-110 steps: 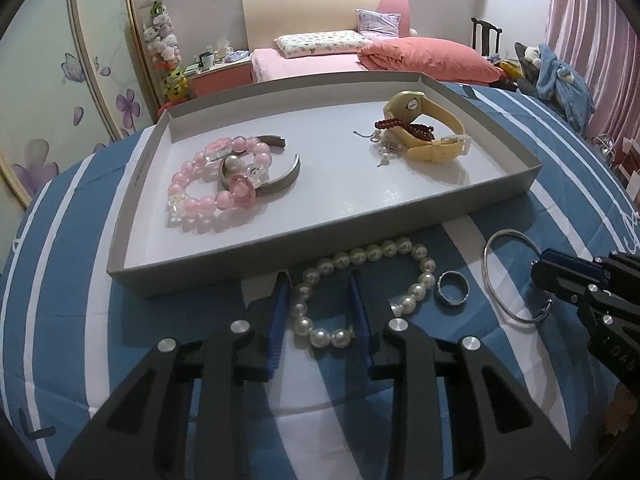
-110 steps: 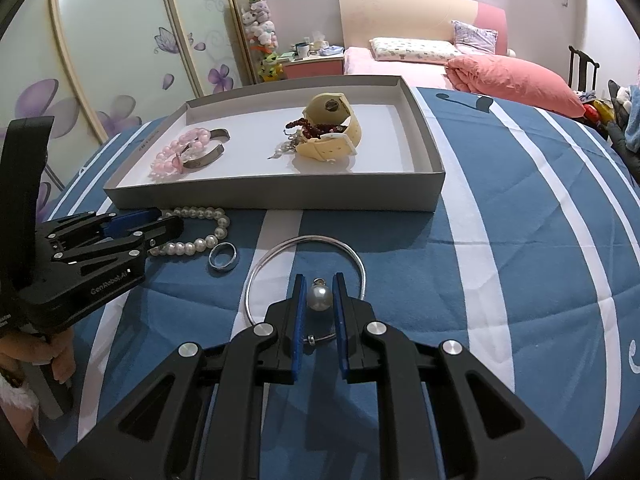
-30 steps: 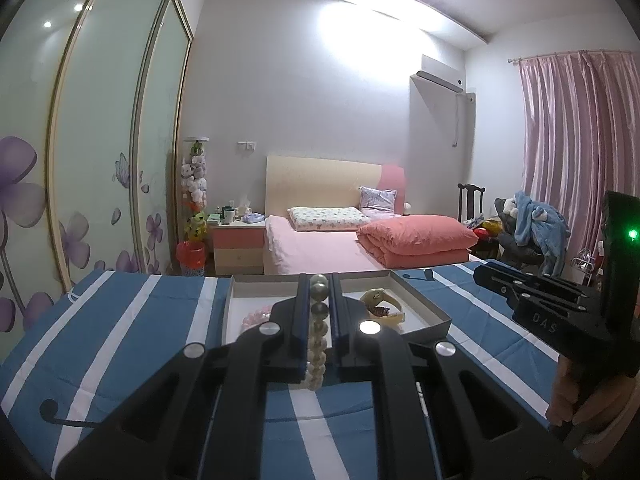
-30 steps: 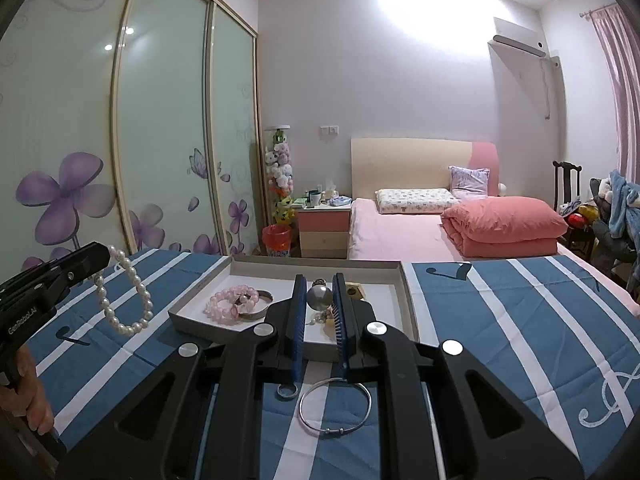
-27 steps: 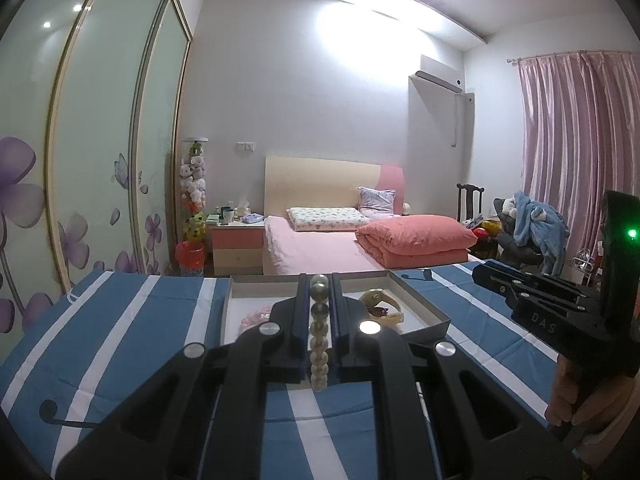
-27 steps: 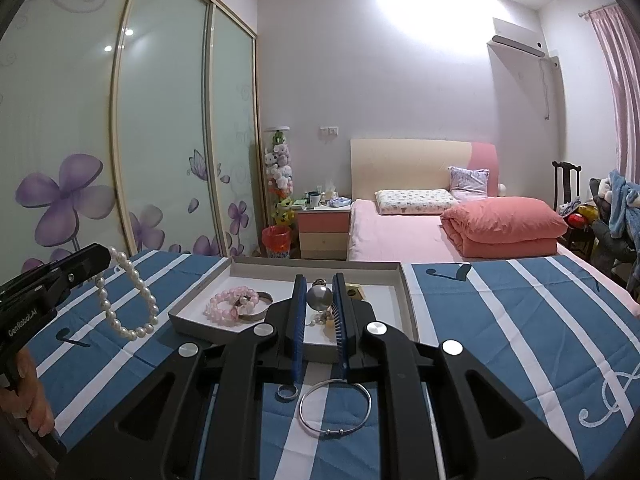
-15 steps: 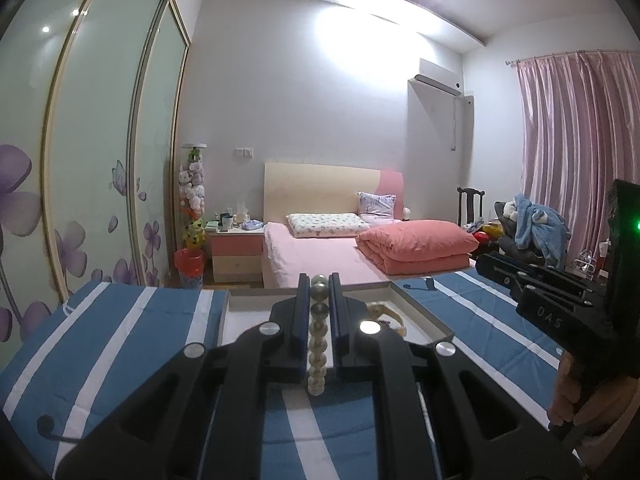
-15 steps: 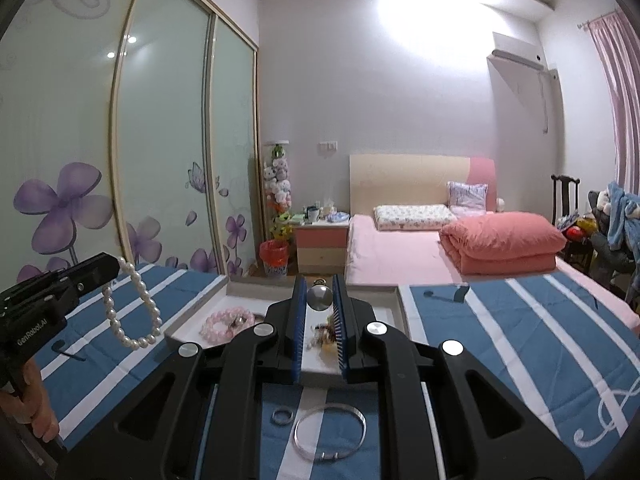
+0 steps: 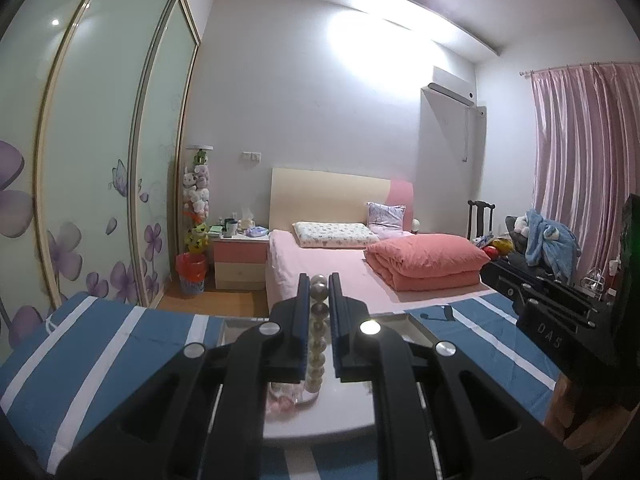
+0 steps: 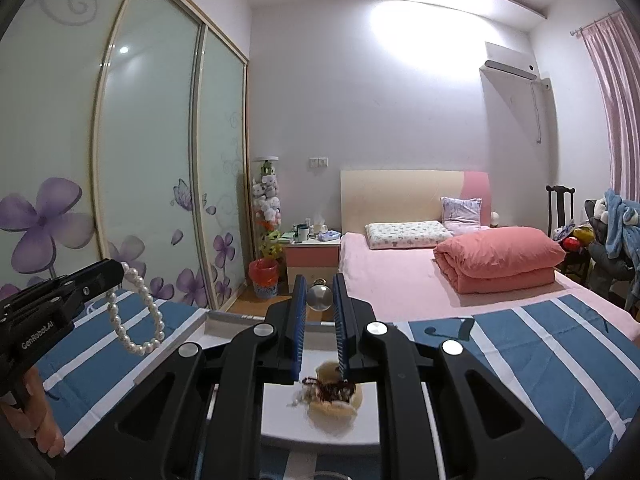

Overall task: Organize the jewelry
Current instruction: 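Lower the pearl bracelet and earring into the tray and open both tools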

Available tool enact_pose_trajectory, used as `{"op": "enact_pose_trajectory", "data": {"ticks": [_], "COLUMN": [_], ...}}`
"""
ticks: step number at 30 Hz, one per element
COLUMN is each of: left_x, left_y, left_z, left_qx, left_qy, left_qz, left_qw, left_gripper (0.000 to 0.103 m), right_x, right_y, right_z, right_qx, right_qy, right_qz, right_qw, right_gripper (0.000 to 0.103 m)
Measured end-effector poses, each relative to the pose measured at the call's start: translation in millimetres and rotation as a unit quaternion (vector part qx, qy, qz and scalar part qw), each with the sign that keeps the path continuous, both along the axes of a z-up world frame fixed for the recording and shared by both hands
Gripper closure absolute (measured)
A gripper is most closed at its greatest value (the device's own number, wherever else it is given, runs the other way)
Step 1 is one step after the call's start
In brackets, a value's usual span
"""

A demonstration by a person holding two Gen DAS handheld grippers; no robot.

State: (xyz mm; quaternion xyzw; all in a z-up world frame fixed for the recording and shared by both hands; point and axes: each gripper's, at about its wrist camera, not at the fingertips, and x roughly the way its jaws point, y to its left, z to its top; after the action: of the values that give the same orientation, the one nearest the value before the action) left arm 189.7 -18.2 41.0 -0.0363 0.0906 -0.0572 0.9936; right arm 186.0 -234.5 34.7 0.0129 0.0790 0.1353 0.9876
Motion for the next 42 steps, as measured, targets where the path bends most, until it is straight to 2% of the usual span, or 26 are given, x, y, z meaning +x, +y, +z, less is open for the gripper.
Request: {"op": "enact_pose_trajectory", "data": {"ticks": [4, 11, 21, 22, 24, 25, 26, 36, 37, 40, 42], "left_x": [18.5, 54.9, 74.4, 75.3, 79.5, 80.6, 80.9, 103.4, 105.6, 112.2, 112.8], "left_y": [-1.0, 1.3, 4.4, 4.1, 2.8, 2.2, 2.7, -2.5, -1.8, 3.4, 5.0], "left_z": [-5.4, -26.9, -44.6, -45.7, -46.0, -47.2, -48.8, -65.7, -67.9, -73.5, -75.1], "left_qx": [-0.003, -0.006, 0.000, 0.000, 0.001, 0.001, 0.001, 0.002, 0.001, -0.008, -0.011], "left_qy": [0.007, 0.038, 0.057, 0.059, 0.061, 0.063, 0.065, 0.105, 0.110, 0.121, 0.123], "left_qz": [-0.003, 0.004, 0.003, 0.002, 0.001, 0.000, 0.000, -0.001, 0.001, 0.006, 0.010], "left_qw": [1.0000, 0.9993, 0.9983, 0.9983, 0.9981, 0.9980, 0.9979, 0.9944, 0.9940, 0.9926, 0.9922], "left_gripper": [0.093, 0.093, 0.093, 0.093, 0.093, 0.093, 0.093, 0.092, 0.091, 0.077, 0.076], "right_x": [14.4, 49.2, 62.0, 61.2, 59.7, 59.5, 59.3, 68.4, 70.5, 71.5, 71.6], "right_y": [6.9, 15.7, 24.4, 23.5, 23.0, 23.2, 22.6, 21.7, 20.7, 19.1, 19.2], "right_z": [-6.2, -31.5, -51.5, -52.0, -52.0, -52.1, -51.8, -49.5, -49.3, -49.1, -48.9], "right_qx": [-0.005, -0.008, -0.021, -0.019, -0.018, -0.017, -0.016, -0.010, -0.009, -0.007, -0.007], "right_qy": [0.007, 0.063, 0.102, 0.105, 0.105, 0.104, 0.103, 0.105, 0.106, 0.106, 0.106], "right_qz": [0.001, 0.010, 0.016, 0.016, 0.014, 0.013, 0.013, 0.005, 0.005, 0.005, 0.005], "right_qw": [1.000, 0.998, 0.994, 0.994, 0.994, 0.994, 0.995, 0.994, 0.994, 0.994, 0.994], "right_gripper": [0.089, 0.089, 0.088, 0.087, 0.077, 0.066, 0.062, 0.062, 0.062, 0.062, 0.062]}}
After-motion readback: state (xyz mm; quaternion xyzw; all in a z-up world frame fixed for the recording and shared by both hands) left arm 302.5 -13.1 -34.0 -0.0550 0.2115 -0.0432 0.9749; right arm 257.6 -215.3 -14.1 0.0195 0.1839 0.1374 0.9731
